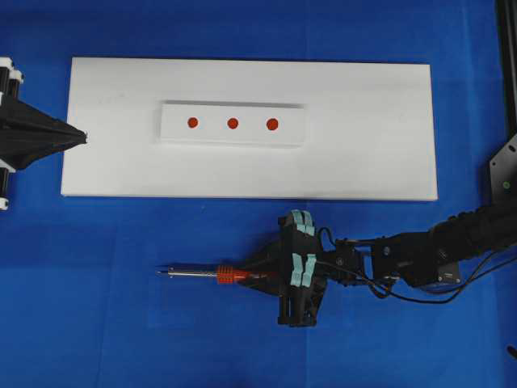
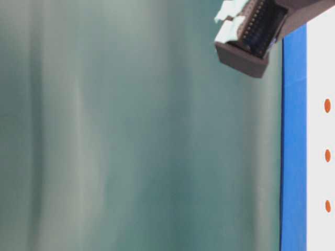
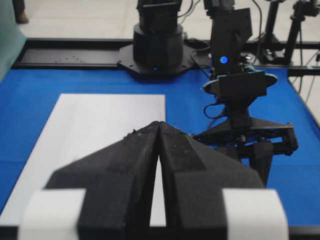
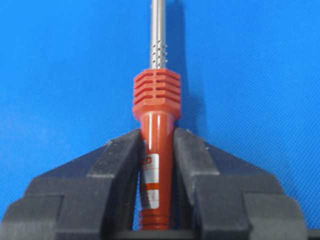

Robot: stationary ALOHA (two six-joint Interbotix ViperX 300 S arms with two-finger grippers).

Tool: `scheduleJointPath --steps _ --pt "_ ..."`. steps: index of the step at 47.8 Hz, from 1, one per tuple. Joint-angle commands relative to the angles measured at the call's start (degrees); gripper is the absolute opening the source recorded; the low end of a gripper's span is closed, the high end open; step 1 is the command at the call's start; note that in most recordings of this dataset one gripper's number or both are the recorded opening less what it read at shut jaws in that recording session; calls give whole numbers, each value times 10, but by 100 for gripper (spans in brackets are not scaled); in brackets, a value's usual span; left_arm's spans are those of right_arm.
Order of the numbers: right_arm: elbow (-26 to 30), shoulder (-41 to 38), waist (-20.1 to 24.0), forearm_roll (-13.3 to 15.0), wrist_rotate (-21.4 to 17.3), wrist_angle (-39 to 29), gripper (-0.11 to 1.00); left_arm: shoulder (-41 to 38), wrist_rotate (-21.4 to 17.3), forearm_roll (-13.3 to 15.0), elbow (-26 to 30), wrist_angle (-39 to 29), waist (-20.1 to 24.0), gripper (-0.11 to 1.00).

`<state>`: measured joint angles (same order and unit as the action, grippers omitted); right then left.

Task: Touch the tip of the soldering iron to the mark.
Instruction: 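Lower the right gripper and close it on the red soldering iron handle, then lift the soldering iron and carry it over the white strip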

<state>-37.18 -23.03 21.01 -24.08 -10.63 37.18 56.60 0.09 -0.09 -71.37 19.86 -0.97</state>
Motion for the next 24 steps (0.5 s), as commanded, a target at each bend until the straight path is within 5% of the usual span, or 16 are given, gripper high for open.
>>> scheduleJointPath --steps 1,13,24 --pt "6 10 -2 0 2 4 6 -2 0 -1 5 5 -2 0" --pt "0 48 -7 -1 2 -7 6 -2 0 -1 5 5 -2 0" --pt "-13 174 -25 0 46 -119 6 -2 0 -1 6 5 -1 0"
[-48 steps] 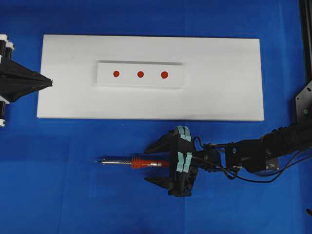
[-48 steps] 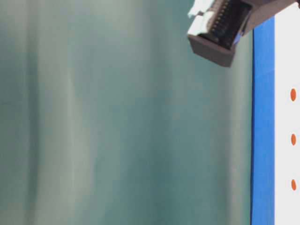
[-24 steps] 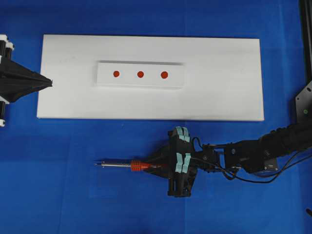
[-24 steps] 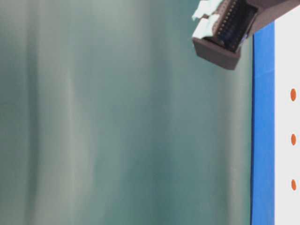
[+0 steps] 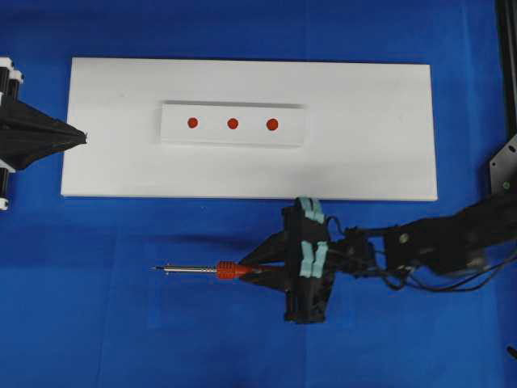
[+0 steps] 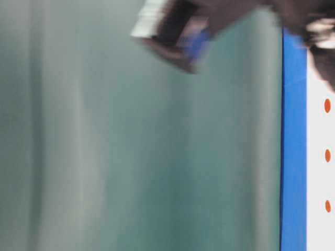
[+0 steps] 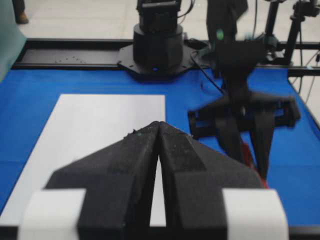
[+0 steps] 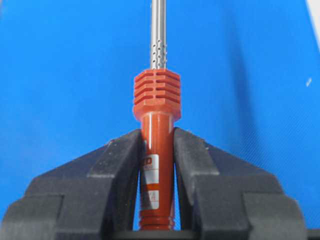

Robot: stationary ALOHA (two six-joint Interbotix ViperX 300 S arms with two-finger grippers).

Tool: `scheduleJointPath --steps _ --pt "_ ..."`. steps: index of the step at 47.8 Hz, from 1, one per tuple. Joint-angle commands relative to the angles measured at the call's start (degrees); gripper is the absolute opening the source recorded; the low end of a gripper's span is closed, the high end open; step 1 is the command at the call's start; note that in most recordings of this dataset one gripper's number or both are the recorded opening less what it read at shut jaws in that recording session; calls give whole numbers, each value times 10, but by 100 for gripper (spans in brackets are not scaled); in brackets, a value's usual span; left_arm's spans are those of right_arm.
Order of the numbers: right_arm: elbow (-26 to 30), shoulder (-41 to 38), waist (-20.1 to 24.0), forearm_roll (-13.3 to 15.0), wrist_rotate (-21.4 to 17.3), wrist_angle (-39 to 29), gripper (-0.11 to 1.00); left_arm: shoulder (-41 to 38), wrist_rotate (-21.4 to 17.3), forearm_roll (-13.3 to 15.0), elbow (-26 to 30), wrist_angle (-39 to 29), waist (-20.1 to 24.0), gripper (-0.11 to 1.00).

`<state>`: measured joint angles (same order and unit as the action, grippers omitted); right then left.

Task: Touch the tip of the soldering iron to the mark.
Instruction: 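Lift the soldering iron and carry it over the white strip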

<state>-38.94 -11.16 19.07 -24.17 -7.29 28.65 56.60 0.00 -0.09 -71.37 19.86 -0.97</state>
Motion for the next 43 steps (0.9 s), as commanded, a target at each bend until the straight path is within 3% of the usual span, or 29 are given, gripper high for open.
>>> scheduleJointPath --steps 1,13,26,43 --pt "5 71 -9 0 22 -53 6 -2 1 -1 5 5 -1 0" --pt "14 171 -40 1 69 -178 6 -1 1 -1 6 6 -1 0" --pt "15 182 -60 5 98 -196 6 -1 1 -1 6 6 -1 0" --pt "18 209 -192 48 183 -291 6 -1 3 0 5 9 -2 0"
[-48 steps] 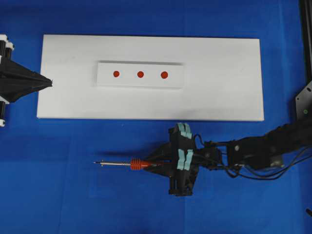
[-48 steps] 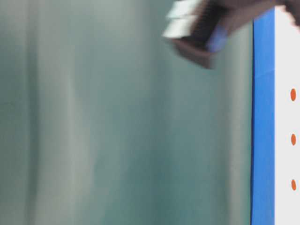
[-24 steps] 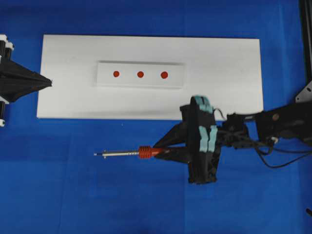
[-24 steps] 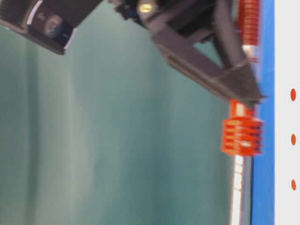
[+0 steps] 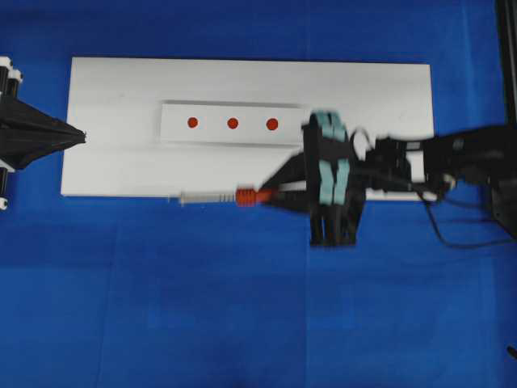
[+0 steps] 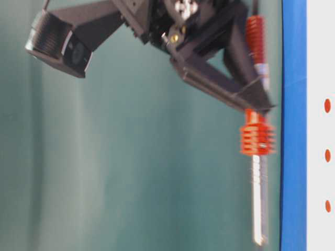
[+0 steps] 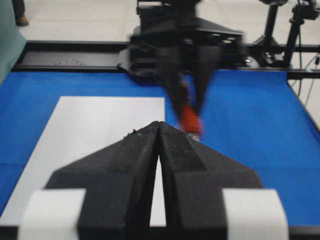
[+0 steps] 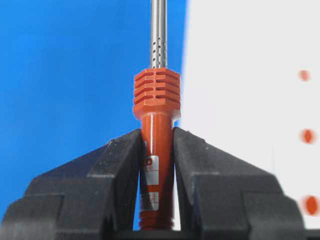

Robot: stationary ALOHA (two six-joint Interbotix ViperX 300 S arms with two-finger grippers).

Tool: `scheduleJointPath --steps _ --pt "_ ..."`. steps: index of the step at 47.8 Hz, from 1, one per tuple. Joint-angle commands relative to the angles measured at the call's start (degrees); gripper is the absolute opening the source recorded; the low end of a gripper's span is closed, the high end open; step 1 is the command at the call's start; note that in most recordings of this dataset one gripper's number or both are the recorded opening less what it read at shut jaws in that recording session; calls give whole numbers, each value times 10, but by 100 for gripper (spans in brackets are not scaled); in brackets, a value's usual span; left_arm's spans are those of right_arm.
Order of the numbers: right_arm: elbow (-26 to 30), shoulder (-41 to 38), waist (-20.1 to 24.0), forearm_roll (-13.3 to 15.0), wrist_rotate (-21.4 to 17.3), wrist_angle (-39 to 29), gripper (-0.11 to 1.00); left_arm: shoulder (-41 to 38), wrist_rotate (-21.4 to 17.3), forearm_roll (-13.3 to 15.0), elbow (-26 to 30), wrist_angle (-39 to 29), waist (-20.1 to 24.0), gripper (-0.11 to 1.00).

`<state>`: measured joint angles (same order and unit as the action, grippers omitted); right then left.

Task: Touch the tip of the soldering iron to the mark.
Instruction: 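Lift the soldering iron and carry it over the white strip, then lower the iron tip onto the leftmost red dot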

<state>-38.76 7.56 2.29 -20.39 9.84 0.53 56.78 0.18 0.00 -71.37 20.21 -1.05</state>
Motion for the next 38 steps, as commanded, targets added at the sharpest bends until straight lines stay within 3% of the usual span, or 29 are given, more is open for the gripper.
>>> scheduleJointPath --steps 1,10,18,29,38 --pt "18 24 -37 14 18 -14 6 -4 1 -1 5 5 0 0" --pt "27 30 -104 23 63 -39 6 -5 0 -2 5 5 -1 0" --pt "39 29 -137 23 94 -58 6 -5 1 -2 5 4 -1 0" --pt "43 29 -147 23 100 -78 6 -7 0 -2 5 5 0 0" --pt "44 29 -161 23 96 -140 6 -8 0 -2 5 5 -1 0"
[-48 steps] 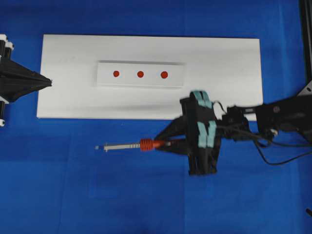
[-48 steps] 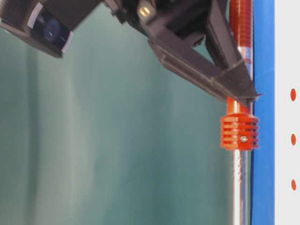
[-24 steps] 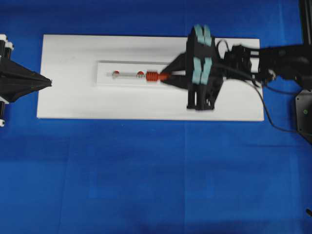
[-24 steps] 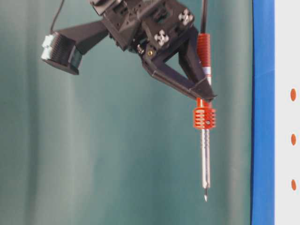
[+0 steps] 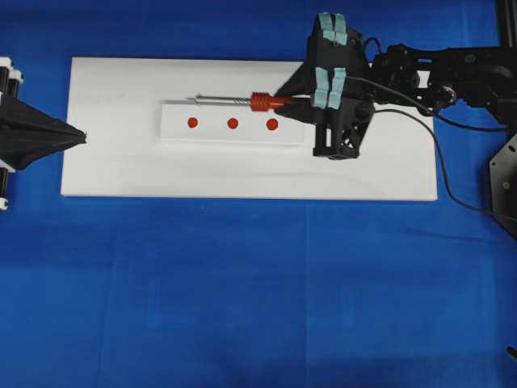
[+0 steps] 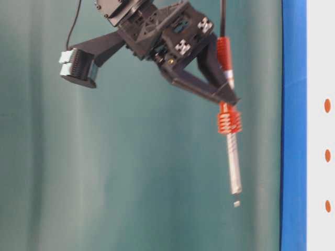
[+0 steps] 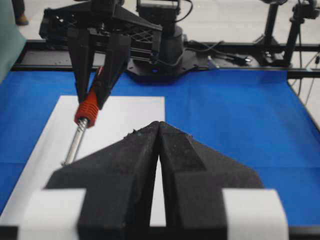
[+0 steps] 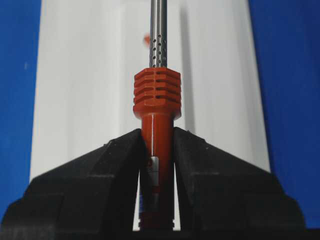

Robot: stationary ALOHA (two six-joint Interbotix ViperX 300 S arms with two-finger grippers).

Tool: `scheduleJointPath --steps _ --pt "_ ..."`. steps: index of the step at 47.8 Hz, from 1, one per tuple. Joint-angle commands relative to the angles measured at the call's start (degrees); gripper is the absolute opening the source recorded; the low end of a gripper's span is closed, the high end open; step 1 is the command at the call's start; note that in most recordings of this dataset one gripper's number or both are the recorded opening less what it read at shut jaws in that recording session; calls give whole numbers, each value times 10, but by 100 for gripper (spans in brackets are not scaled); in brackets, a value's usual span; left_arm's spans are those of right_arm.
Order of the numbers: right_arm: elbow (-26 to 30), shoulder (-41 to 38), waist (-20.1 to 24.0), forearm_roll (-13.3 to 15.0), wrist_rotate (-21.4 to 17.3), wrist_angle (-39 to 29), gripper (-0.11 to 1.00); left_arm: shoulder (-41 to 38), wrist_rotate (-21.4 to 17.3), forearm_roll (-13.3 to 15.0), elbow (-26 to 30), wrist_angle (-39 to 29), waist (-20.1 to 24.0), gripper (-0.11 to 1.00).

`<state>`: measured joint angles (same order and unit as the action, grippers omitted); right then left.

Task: Touch the tip of the soldering iron to the mark.
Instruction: 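Lower the iron tip onto the leftmost red dot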

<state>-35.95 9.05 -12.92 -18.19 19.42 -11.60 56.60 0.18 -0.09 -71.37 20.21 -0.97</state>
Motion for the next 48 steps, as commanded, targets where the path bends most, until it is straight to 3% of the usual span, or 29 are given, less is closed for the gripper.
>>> scheduleJointPath --steps 1,14,48 --pt "16 14 -11 1 0 -25 6 -6 0 -1 5 5 -1 0" --pt "20 14 -25 18 -2 -78 6 -6 0 -1 5 5 -1 0" --pt "22 11 -26 21 -1 -76 6 -6 -1 -1 5 5 -1 0"
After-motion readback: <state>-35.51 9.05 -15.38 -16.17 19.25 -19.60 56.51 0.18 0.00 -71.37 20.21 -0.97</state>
